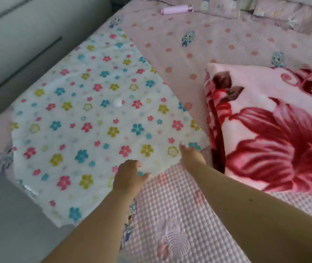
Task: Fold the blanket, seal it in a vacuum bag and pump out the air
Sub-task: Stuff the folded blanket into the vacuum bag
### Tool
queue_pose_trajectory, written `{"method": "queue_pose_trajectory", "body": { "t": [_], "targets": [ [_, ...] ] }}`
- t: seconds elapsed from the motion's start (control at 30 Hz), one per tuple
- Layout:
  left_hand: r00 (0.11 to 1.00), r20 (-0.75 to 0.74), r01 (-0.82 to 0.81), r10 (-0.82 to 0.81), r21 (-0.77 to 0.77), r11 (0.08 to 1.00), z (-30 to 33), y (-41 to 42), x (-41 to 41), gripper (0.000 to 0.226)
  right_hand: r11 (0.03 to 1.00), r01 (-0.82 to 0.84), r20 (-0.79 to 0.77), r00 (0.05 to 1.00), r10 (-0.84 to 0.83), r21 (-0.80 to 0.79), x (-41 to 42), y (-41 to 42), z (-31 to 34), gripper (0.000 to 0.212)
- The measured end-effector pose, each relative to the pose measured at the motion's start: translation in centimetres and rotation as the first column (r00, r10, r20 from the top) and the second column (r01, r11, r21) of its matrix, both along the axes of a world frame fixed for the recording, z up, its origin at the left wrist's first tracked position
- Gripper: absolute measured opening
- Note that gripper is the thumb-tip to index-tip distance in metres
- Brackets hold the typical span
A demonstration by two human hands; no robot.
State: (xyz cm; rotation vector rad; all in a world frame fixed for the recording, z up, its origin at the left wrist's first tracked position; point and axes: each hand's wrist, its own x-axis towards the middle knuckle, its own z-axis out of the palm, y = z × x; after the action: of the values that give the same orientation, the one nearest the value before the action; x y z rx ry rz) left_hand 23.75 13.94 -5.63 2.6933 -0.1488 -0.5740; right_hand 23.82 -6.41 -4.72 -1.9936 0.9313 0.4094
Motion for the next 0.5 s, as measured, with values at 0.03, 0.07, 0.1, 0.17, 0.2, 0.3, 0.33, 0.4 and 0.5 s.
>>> {"method": "queue_pose_trajectory", "body": {
  "t": [0.03, 0.07, 0.1, 0.17, 0.2, 0.3, 0.33, 0.4, 0.5],
  "targets": [
    [0.996, -0.036, 0.091, -0.086, 0.167, 0.982, -0.7, 1.8, -0.2, 0.068, 0.997, 0.045, -0.075, 0.996, -0.040, 0.068, 0.2, 1.1, -1.2, 0.055],
    [0.984, -0.118, 0.165, -0.136, 0.295, 0.941, -1.5, 3.5, -0.5, 0.082, 0.981, 0.109, -0.126, 0.988, -0.090, 0.159, 0.6, 2.0, -2.2, 0.059],
    [0.967, -0.212, 0.212, -0.143, 0.358, 0.909, -2.2, 5.0, -0.7, 0.090, 0.958, 0.170, -0.160, 0.978, -0.135, 0.230, 0.8, 2.9, -3.2, 0.064],
    [0.947, -0.285, 0.253, -0.146, 0.385, 0.888, -3.6, 7.1, -1.2, 0.089, 0.929, 0.219, -0.186, 0.968, -0.168, 0.297, 2.1, 4.0, -4.7, 0.065],
    [0.948, -0.266, 0.272, -0.176, 0.385, 0.882, -4.0, 7.6, -1.3, 0.084, 0.929, 0.214, -0.168, 0.971, -0.168, 0.303, 2.9, 4.3, -4.9, 0.064],
    [0.949, -0.140, 0.315, -0.283, 0.358, 0.879, -4.4, 6.9, 0.0, 0.066, 0.951, 0.127, -0.046, 0.992, -0.119, 0.283, 6.1, 4.3, -4.6, 0.058],
    [0.946, -0.099, 0.323, -0.308, 0.332, 0.886, -4.2, 6.4, 0.9, 0.061, 0.963, 0.091, 0.012, 0.995, -0.097, 0.253, 7.5, 4.1, -4.2, 0.055],
    [0.943, 0.006, 0.319, -0.333, 0.276, 0.907, -3.9, 5.2, 2.8, 0.052, 0.974, 0.046, 0.123, 0.990, -0.075, 0.221, 10.2, 3.7, -3.2, 0.051],
    [0.961, 0.124, 0.224, -0.247, 0.174, 0.959, -3.4, 3.7, 5.8, 0.035, 0.987, -0.007, 0.225, 0.974, -0.030, 0.161, 12.4, 3.4, -2.6, 0.050]
  ]
}}
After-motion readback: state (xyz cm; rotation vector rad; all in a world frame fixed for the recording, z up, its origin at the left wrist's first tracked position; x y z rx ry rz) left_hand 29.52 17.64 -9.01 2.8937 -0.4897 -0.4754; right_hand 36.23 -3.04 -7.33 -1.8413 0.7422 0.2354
